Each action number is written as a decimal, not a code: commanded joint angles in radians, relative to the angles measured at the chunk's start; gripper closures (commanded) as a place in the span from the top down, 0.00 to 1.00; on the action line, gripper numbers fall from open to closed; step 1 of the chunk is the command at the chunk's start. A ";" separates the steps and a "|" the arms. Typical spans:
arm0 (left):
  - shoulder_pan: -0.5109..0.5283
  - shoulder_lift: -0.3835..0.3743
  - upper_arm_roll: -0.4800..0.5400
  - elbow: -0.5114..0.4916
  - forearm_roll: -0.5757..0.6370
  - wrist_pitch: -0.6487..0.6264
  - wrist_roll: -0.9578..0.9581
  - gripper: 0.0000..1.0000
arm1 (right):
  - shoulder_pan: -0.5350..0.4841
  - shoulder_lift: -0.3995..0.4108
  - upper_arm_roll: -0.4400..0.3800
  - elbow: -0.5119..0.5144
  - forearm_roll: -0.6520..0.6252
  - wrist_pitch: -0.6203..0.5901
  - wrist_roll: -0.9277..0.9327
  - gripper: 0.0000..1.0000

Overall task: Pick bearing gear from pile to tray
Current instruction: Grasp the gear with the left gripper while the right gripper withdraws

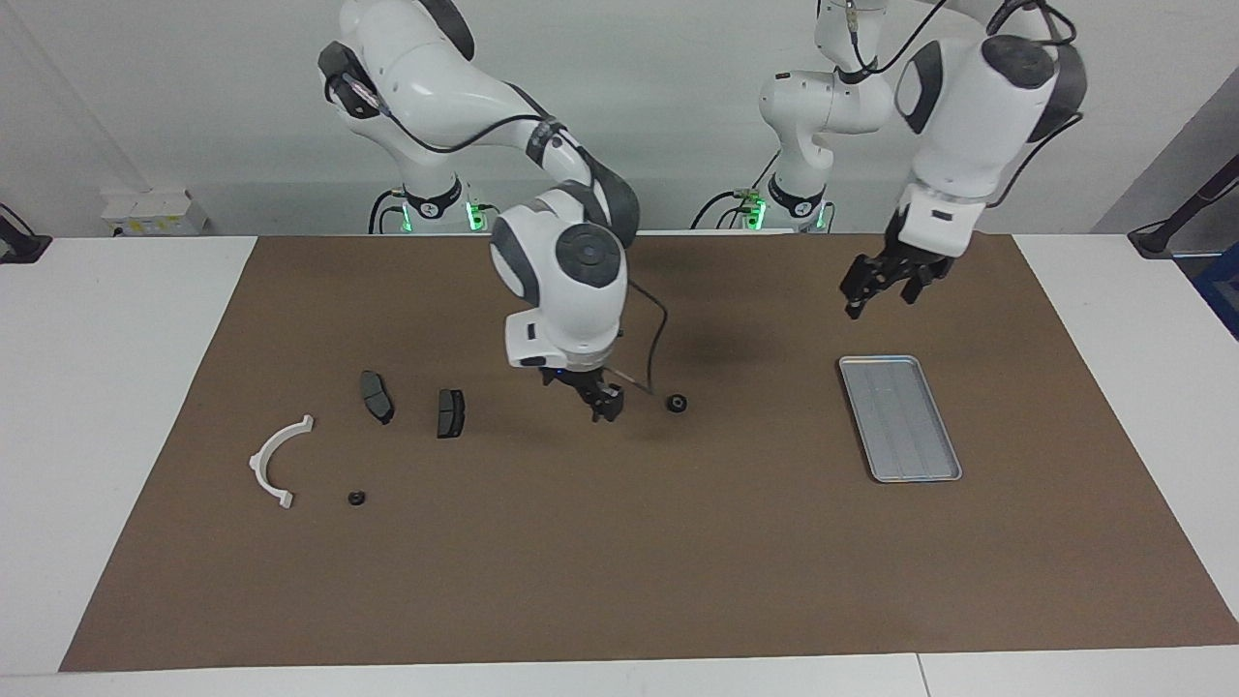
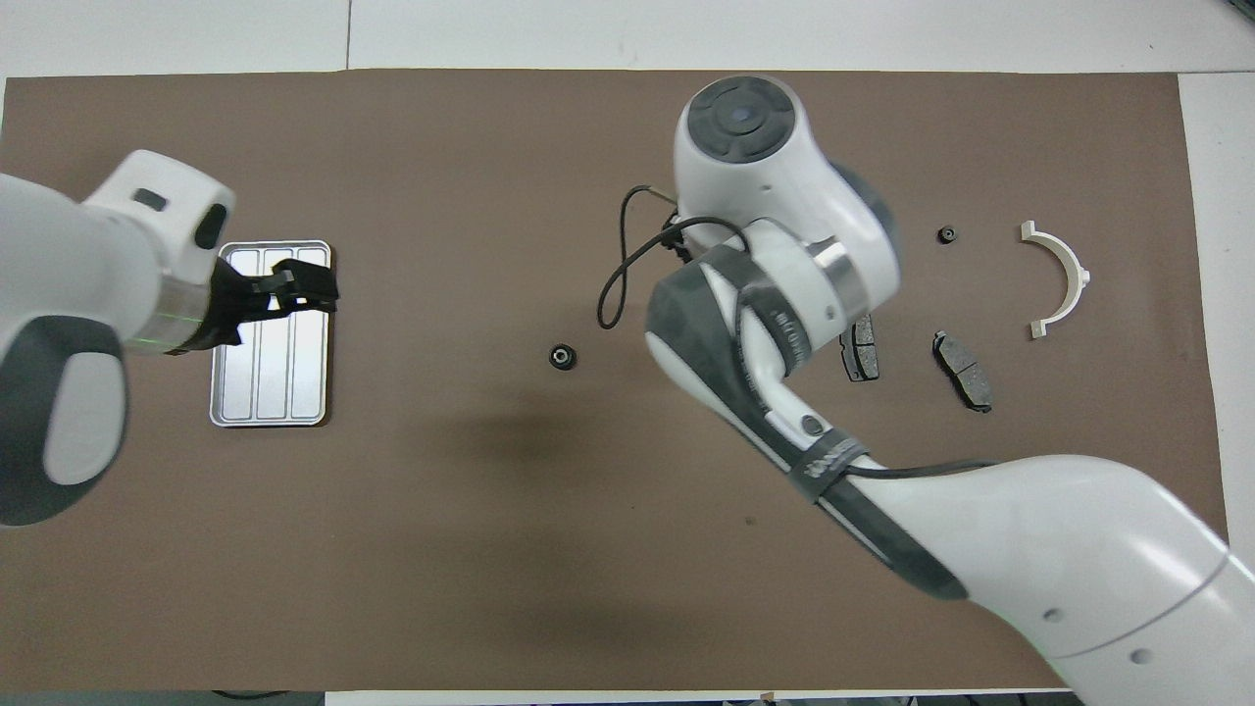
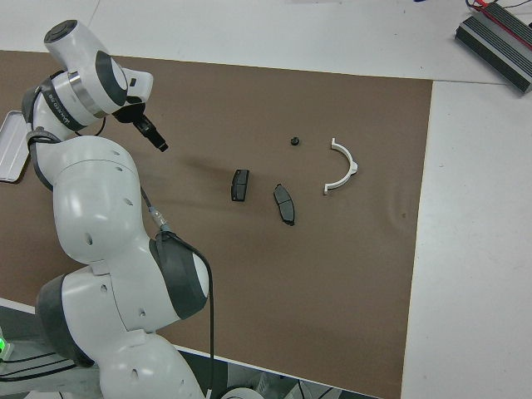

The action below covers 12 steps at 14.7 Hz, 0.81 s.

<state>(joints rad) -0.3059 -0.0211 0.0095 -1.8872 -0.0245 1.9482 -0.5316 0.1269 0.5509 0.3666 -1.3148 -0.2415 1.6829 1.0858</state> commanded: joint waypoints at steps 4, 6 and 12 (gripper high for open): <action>-0.270 0.361 0.021 0.135 0.032 0.170 -0.250 1.00 | -0.304 -0.042 0.012 -0.098 0.013 0.036 -0.447 1.00; -0.283 0.424 0.017 0.188 0.049 0.208 -0.295 1.00 | -0.367 -0.052 0.011 -0.191 -0.025 0.182 -0.477 1.00; -0.309 0.396 0.013 0.041 0.041 0.316 -0.294 1.00 | -0.414 0.001 0.008 -0.264 -0.071 0.397 -0.477 1.00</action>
<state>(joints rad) -0.5990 0.4133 0.0091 -1.7634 0.0053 2.2053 -0.8151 -0.2589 0.5436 0.3599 -1.5603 -0.2955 2.0253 0.6150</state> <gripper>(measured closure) 0.000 0.000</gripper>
